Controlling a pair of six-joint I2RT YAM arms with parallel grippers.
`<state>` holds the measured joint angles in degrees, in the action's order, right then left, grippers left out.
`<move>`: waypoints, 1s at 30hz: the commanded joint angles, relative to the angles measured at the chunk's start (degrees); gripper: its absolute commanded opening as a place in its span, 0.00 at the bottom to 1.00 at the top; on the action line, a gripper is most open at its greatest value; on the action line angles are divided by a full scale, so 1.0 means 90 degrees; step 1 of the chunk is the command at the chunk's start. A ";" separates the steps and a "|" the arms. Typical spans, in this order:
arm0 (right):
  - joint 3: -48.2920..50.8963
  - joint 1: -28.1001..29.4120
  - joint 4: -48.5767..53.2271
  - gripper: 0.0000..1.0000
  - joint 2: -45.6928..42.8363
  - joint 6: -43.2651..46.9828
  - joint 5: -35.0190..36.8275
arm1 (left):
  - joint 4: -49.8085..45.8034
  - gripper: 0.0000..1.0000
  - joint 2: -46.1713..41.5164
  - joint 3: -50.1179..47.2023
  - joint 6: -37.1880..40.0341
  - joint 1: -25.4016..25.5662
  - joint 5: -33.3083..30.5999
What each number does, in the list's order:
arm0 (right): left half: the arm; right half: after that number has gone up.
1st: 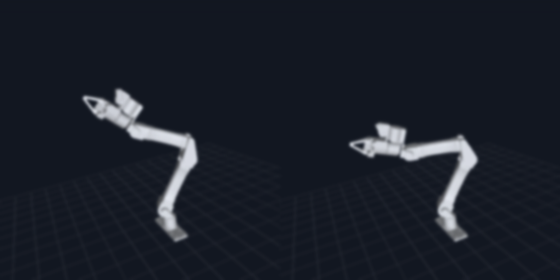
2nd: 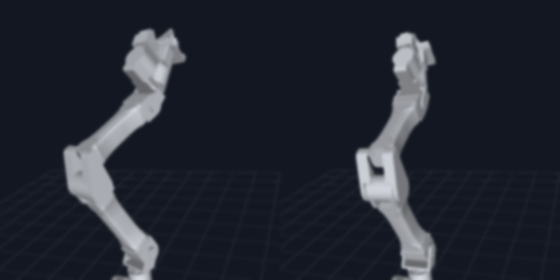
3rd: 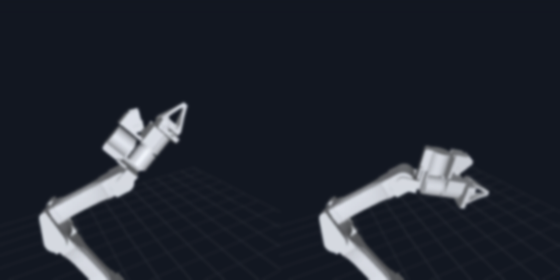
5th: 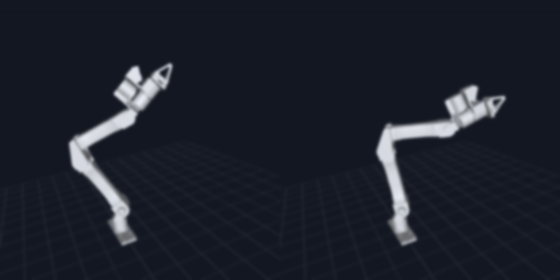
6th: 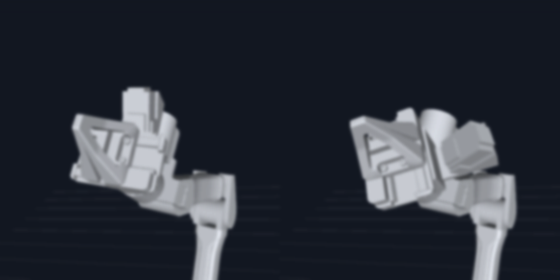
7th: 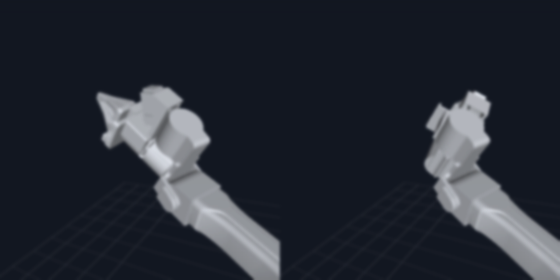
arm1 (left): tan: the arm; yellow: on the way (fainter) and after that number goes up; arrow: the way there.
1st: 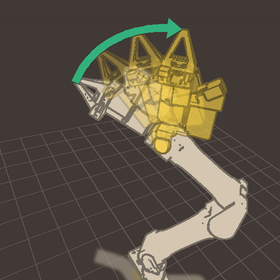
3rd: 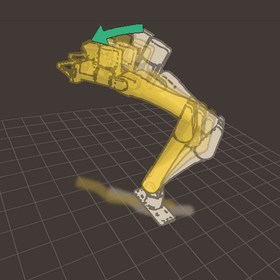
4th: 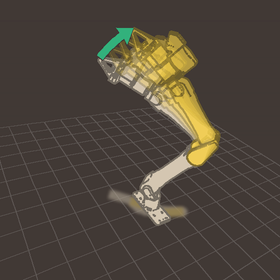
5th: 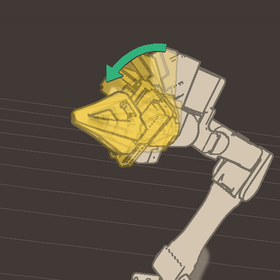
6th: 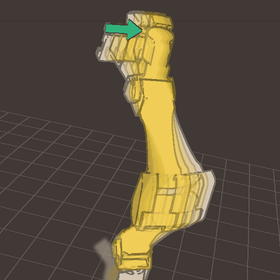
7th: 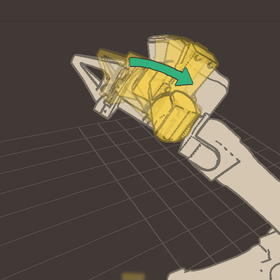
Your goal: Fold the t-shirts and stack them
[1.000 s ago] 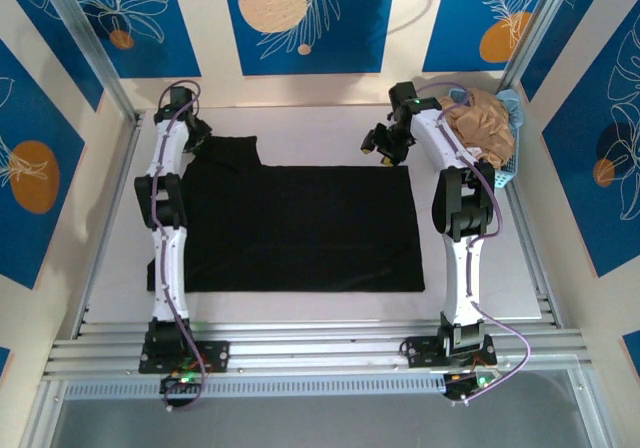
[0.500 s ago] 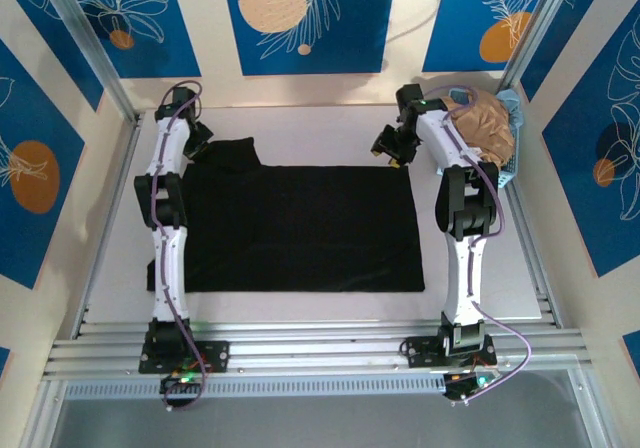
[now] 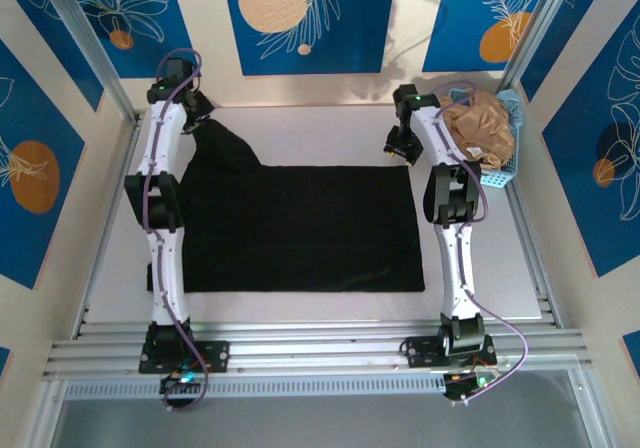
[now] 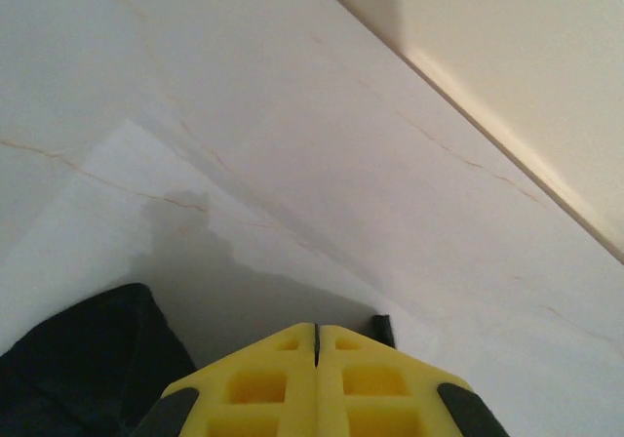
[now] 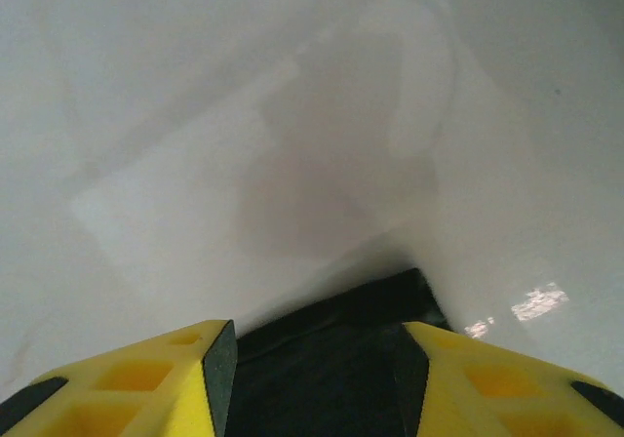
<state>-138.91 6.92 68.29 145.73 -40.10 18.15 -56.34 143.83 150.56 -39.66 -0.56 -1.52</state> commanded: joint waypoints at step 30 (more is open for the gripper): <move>0.0737 0.0044 -0.0555 0.00 -0.0558 0.0868 0.0224 | -0.1258 0.00 -0.1273 -0.0871 0.0476 0.0140 0.0258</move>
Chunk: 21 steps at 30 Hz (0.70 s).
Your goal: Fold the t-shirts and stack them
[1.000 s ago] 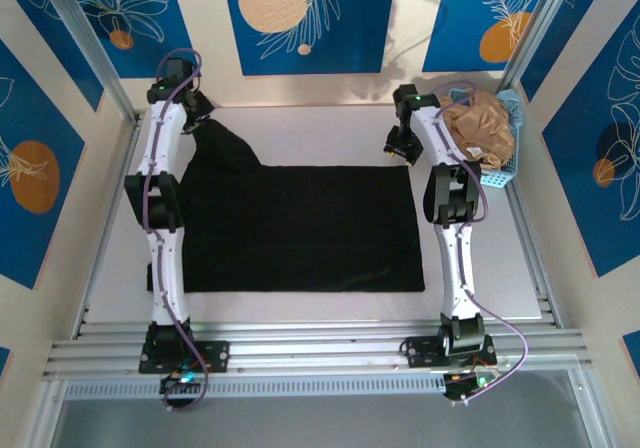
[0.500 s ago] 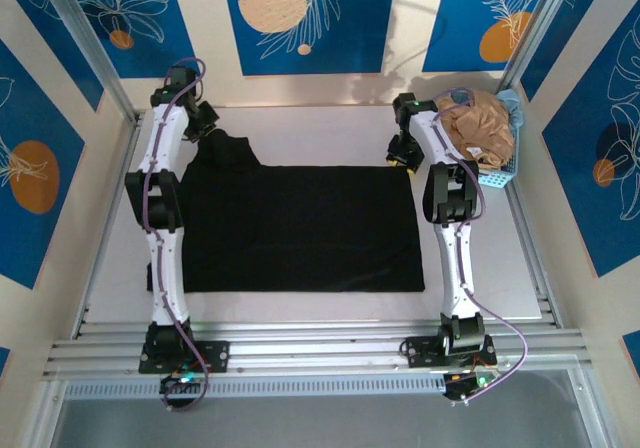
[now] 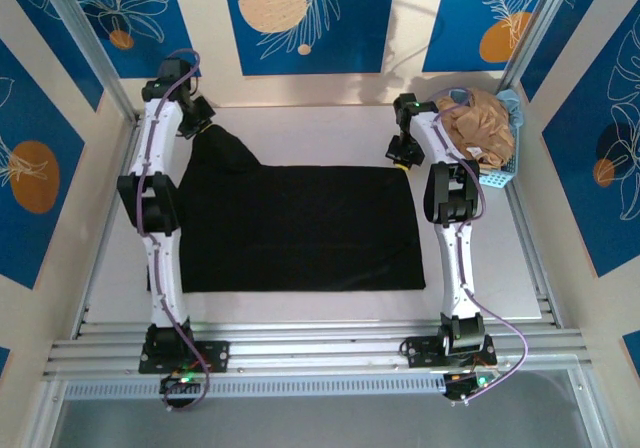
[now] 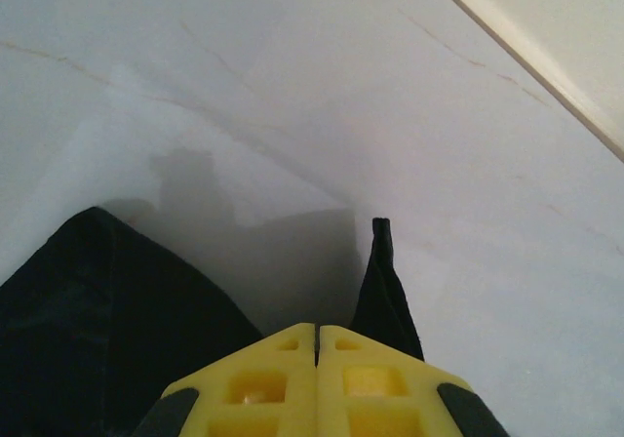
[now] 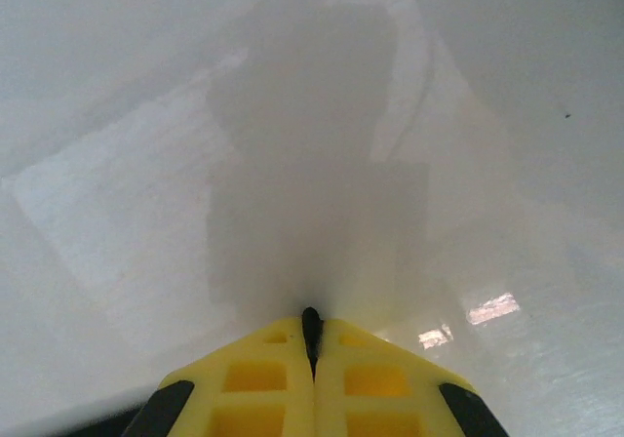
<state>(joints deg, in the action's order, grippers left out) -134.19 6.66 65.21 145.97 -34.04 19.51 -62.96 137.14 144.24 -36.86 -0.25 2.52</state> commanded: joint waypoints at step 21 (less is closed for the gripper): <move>0.4258 0.0426 -0.0609 0.00 -0.3951 -0.0870 0.0057 | -0.0856 0.00 -0.5149 -0.5501 0.0268 0.0253 -0.1129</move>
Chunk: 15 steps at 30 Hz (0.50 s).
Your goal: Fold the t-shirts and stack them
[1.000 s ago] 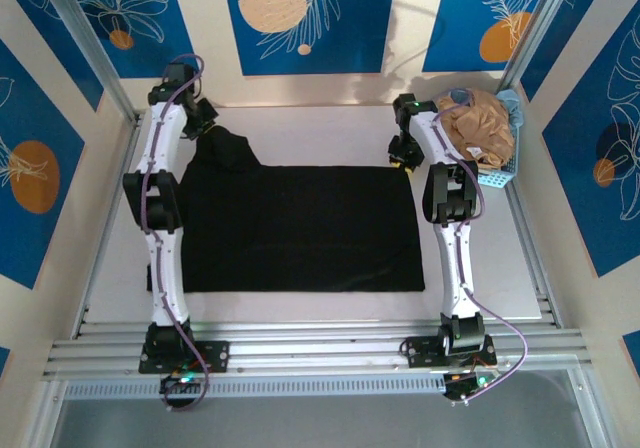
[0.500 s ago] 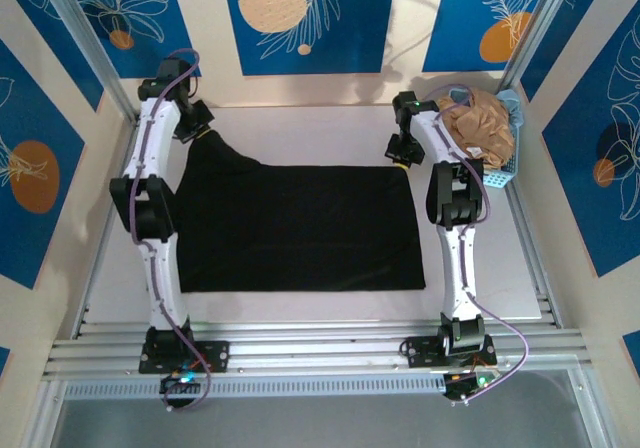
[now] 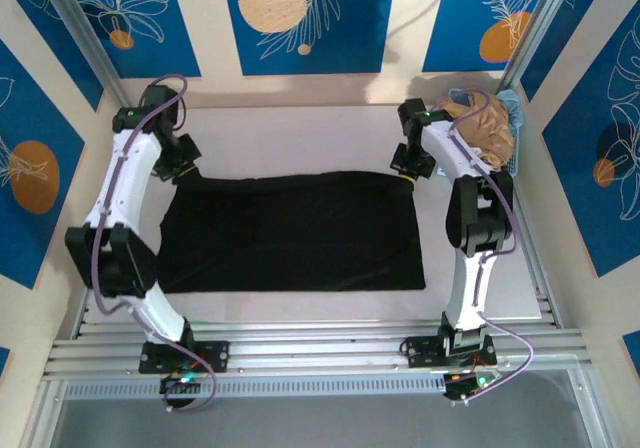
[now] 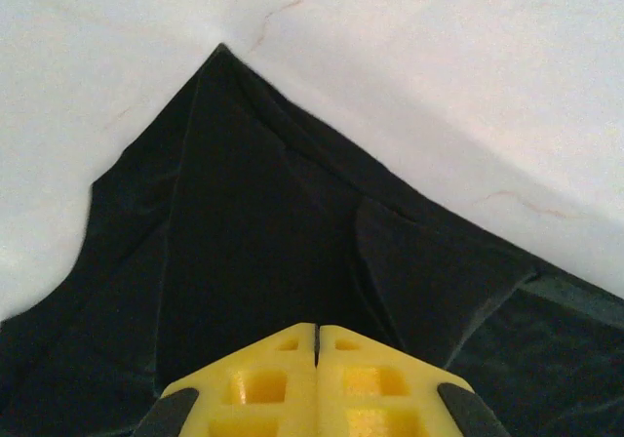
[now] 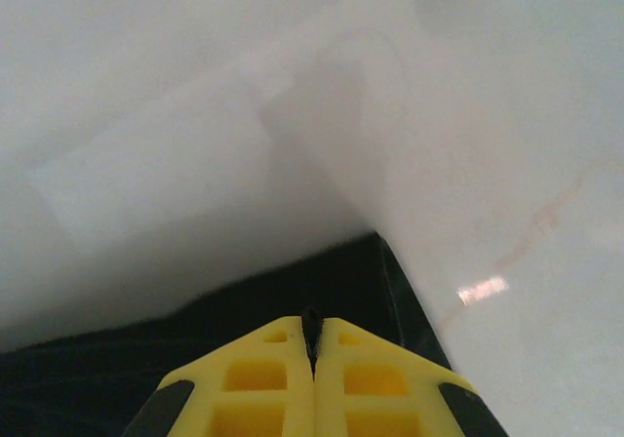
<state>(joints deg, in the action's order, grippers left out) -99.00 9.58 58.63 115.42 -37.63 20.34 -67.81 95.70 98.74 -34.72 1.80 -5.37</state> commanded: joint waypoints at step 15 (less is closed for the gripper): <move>0.2559 0.0535 0.0204 0.00 -0.2194 -0.0604 -0.0044 | -0.0847 0.00 -0.2922 -0.2918 0.0215 0.0032 -0.0924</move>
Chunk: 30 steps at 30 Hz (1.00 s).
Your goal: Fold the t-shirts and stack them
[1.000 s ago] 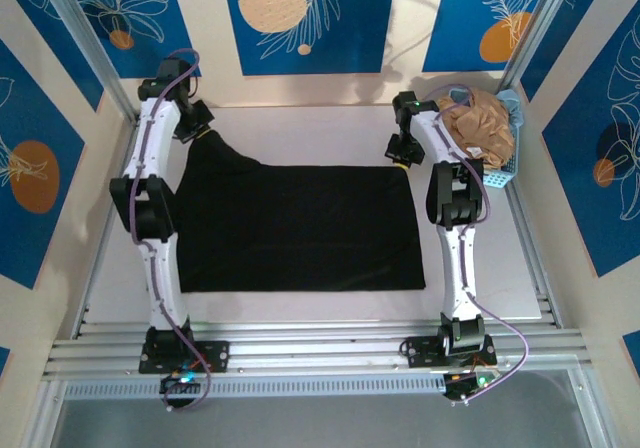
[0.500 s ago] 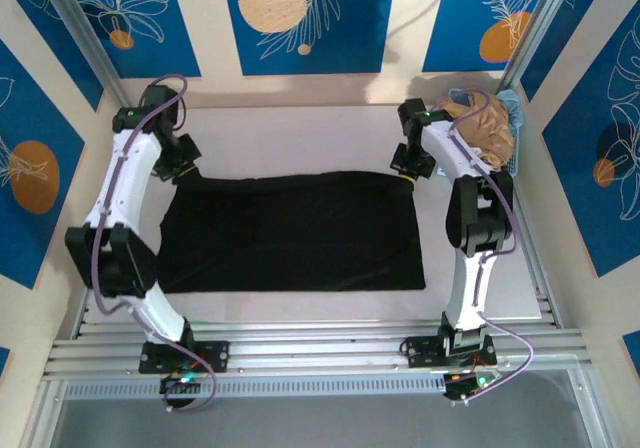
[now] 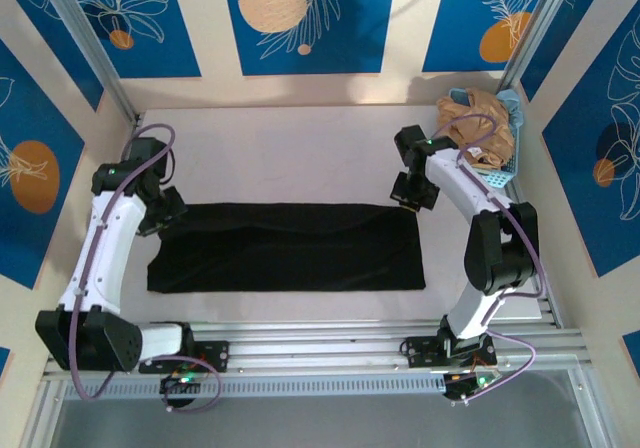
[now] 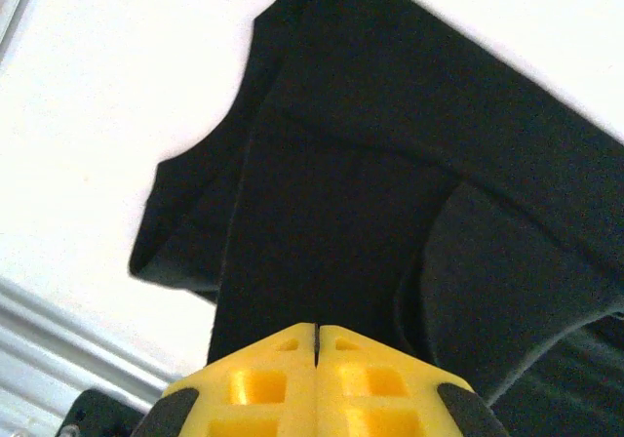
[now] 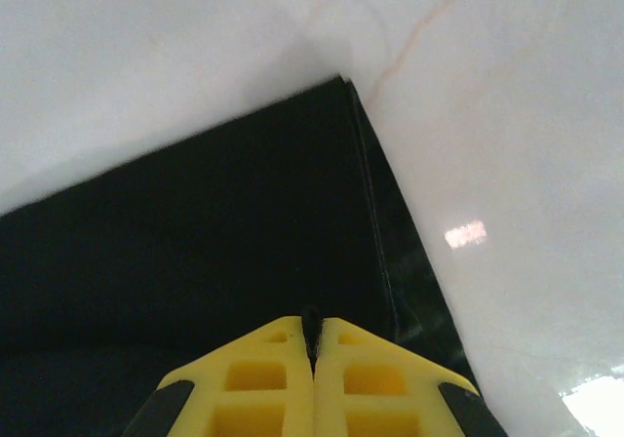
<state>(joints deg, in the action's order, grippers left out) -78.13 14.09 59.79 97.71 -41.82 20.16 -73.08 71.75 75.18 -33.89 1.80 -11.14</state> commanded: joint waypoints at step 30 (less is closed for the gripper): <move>0.1197 0.0211 0.0260 0.00 -0.0693 -0.0077 0.1119 | -0.0163 0.00 -0.1087 -0.2230 0.0076 0.0035 -0.0002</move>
<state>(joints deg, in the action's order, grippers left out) -69.43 15.46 60.62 92.42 -40.77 28.34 -73.78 62.30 55.83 -33.91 1.80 -11.44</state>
